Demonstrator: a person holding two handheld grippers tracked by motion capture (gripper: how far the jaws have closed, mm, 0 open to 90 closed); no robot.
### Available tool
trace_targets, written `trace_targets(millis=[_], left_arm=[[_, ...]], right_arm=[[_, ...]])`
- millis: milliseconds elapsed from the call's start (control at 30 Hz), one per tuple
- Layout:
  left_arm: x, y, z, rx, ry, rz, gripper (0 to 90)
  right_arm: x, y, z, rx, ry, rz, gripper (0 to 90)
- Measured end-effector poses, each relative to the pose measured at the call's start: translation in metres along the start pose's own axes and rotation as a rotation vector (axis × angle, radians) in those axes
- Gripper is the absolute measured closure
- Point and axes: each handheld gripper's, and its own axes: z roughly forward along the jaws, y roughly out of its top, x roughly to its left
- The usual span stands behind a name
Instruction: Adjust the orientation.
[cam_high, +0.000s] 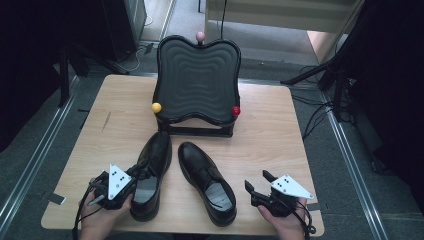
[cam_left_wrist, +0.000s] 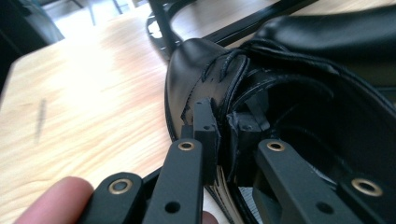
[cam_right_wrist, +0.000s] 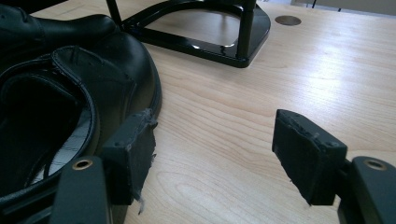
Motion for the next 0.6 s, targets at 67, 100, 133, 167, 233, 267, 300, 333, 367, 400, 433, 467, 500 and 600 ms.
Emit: trace_targets(millis=[67,100,133,167,233,267,300,333,367,400,433,467,500,600], left_arm=[[-0.006,0.0,0.0,-0.007,-0.004,0.005,85.2],[-0.01,0.0,0.001,-0.009,-0.003,0.008,85.2],[-0.013,0.001,0.001,-0.011,-0.005,0.008,85.1],[-0.017,0.001,0.002,-0.018,-0.012,0.004,85.1],[-0.023,0.003,0.003,-0.025,-0.002,0.002,85.2],[-0.024,0.003,0.003,-0.028,0.0,-0.001,85.2],[-0.025,0.003,0.005,-0.034,0.003,-0.011,85.3],[-0.026,0.004,0.006,-0.038,-0.001,-0.022,85.5],[-0.025,0.003,0.008,-0.041,-0.006,-0.026,85.6],[-0.024,0.003,0.011,-0.049,-0.015,-0.035,85.8],[-0.023,0.003,0.011,-0.052,-0.016,-0.04,85.8],[-0.023,0.003,0.012,-0.052,-0.016,-0.041,85.7],[-0.023,0.003,0.011,-0.05,-0.017,-0.038,85.4],[-0.02,0.002,0.01,-0.062,-0.056,-0.093,77.2]], right_arm=[[0.0,0.0,0.0,0.001,0.0,0.001,30.8],[0.0,0.0,0.0,0.001,0.0,0.003,30.8],[0.0,0.0,0.0,0.002,-0.001,0.003,30.8],[-0.001,0.0,0.0,0.0,0.0,0.001,30.8],[0.0,0.0,0.0,-0.001,0.001,0.002,30.8],[0.0,0.001,0.001,-0.002,0.0,0.0,30.8],[0.001,0.001,0.001,-0.003,0.0,0.0,30.8],[0.001,0.001,0.001,-0.003,0.001,0.0,30.8],[0.001,0.001,0.001,-0.002,0.0,-0.002,30.8],[0.001,0.001,0.001,-0.003,0.001,-0.003,30.8],[0.002,0.001,0.001,-0.003,0.005,-0.004,30.8],[0.002,0.001,0.001,-0.001,0.007,-0.003,30.8],[0.003,0.001,0.001,-0.002,0.007,-0.003,30.8],[0.005,0.003,-0.002,-0.008,0.018,0.0,30.6]])
